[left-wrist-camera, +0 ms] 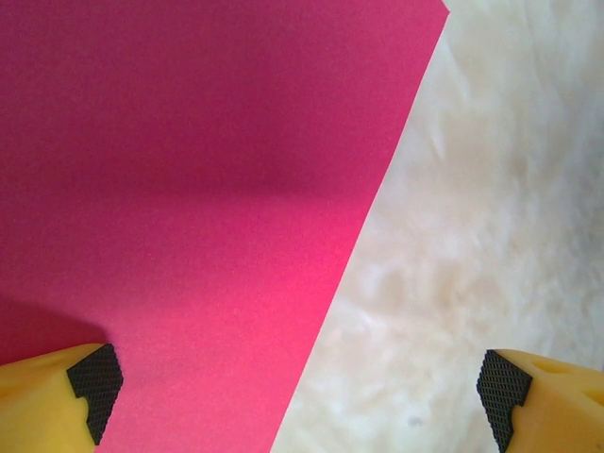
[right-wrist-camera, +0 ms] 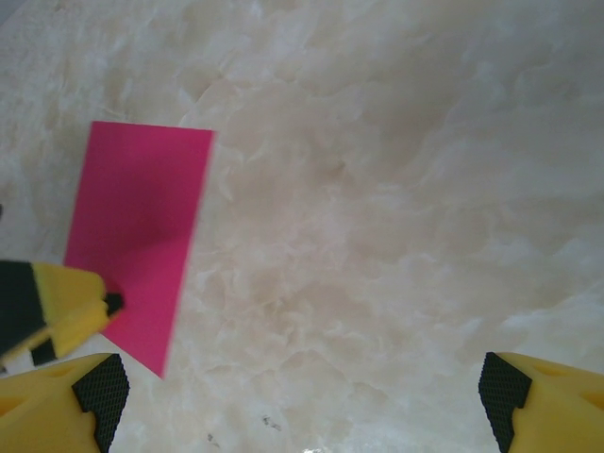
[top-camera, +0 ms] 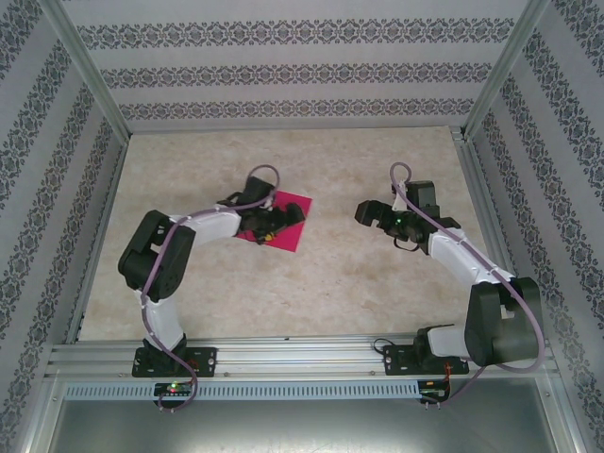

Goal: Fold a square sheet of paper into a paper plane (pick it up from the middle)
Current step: Move the square sheet of paper to the center of the table.

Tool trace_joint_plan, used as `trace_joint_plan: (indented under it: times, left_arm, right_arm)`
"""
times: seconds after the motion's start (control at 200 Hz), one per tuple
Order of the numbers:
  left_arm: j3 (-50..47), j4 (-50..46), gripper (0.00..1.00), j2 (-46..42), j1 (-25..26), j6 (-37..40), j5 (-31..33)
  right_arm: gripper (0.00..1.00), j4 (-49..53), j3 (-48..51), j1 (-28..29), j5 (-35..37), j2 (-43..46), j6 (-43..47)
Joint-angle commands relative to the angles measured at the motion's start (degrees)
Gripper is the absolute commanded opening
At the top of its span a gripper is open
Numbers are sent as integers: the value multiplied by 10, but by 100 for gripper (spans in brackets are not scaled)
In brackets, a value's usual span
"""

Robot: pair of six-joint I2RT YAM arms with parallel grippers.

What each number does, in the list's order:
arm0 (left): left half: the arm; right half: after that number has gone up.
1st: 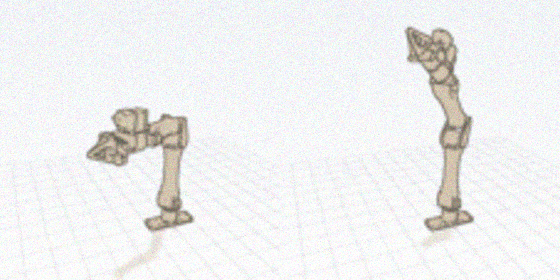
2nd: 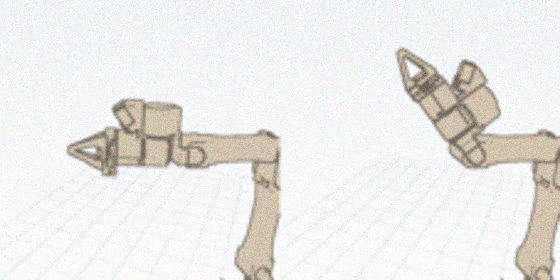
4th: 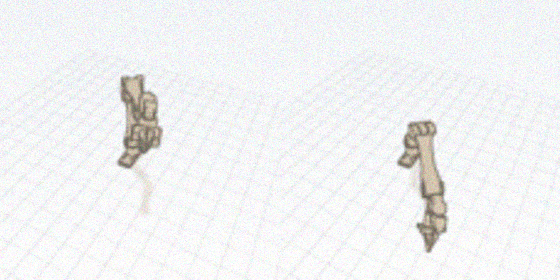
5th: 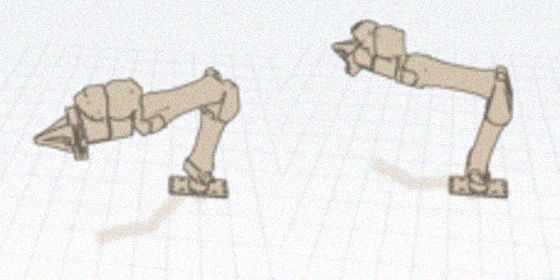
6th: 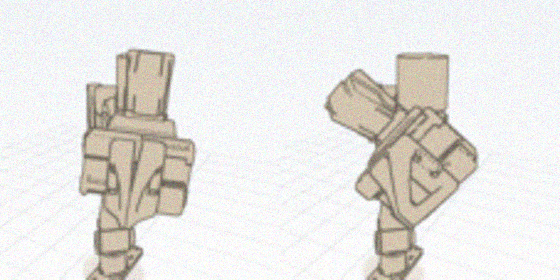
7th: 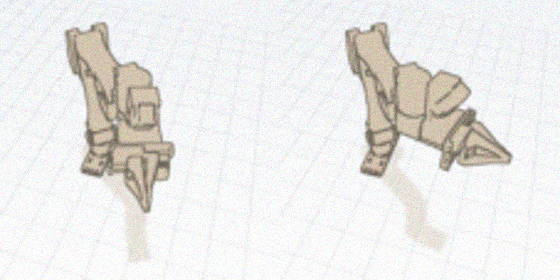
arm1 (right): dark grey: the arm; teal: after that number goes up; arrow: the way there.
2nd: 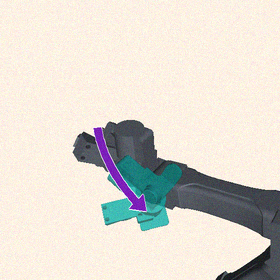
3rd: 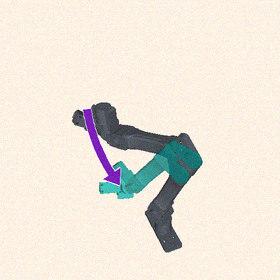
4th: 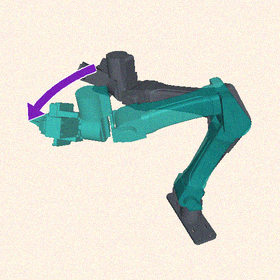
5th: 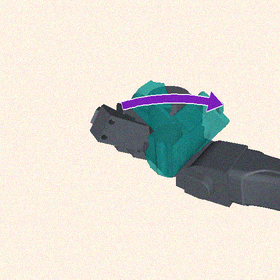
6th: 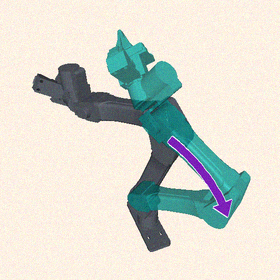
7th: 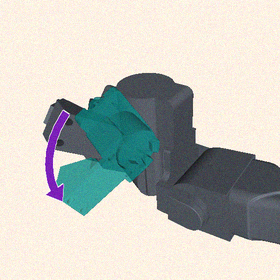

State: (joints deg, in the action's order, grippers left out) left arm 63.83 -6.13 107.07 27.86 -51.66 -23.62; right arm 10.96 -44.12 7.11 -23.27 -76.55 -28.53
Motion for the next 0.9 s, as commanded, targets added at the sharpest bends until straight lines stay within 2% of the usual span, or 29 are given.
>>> trace_joint_plan:
  times: [0.0, 0.155, 0.27, 0.415, 0.555, 0.719, 0.894]
  left_arm:
    - [27, 1, 100, -13, 5, -45, 27]
    - [44, -94, 100, -98, -7, 23, 148]
    - [-5, -111, 100, -176, -44, 36, 205]
    - [-75, -115, 100, -266, -104, 55, 221]
    - [-125, -112, 100, -335, -145, 75, 227]
    - [-175, -80, 100, -390, -168, 83, 229]
    - [-202, -46, 100, -410, -171, 98, 217]
  right_arm:
    - [97, 6, -8, 19, -10, -5, -23]
    - [92, 0, -39, 80, -3, -24, -55]
    - [88, -7, -76, 146, 20, -63, -93]
    - [83, -19, -141, 231, 42, -145, -140]
    - [74, -4, -234, 285, 46, -250, -167]
    - [71, 39, -326, 322, 40, -349, -169]
    - [70, 74, -340, 330, 36, -396, -152]
